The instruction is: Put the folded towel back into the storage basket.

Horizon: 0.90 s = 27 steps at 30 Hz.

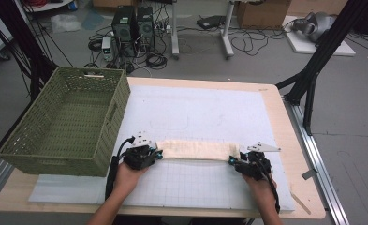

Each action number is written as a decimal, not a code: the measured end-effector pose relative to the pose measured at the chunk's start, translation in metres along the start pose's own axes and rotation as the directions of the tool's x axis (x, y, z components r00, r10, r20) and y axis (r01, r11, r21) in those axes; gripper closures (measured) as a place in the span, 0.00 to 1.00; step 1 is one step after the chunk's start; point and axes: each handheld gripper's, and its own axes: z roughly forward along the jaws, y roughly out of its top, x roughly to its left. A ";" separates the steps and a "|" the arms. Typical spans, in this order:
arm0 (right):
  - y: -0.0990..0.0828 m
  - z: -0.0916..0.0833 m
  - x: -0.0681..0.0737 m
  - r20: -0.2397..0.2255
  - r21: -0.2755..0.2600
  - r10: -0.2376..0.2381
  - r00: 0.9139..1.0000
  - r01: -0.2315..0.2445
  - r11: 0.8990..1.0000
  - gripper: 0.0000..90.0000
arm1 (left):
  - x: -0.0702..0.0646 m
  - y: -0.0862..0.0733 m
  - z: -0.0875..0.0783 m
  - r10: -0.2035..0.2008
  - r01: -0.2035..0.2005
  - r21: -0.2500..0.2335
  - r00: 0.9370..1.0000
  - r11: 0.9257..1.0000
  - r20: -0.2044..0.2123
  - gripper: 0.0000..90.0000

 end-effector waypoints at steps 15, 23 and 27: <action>-0.002 -0.008 0.000 -0.059 -0.069 -0.217 0.974 0.213 0.975 0.90 | -0.005 -0.001 -0.020 0.042 -0.039 -0.108 0.999 0.993 0.031 0.91; 0.002 -0.022 -0.008 -0.070 -0.147 -0.206 0.976 0.195 0.970 0.90 | -0.021 0.001 -0.039 0.077 -0.065 -0.179 0.995 0.982 0.058 0.91; 0.004 -0.027 -0.010 -0.074 -0.179 -0.200 0.977 0.184 0.967 0.90 | -0.028 0.003 -0.048 0.089 -0.072 -0.213 0.994 0.974 0.070 0.91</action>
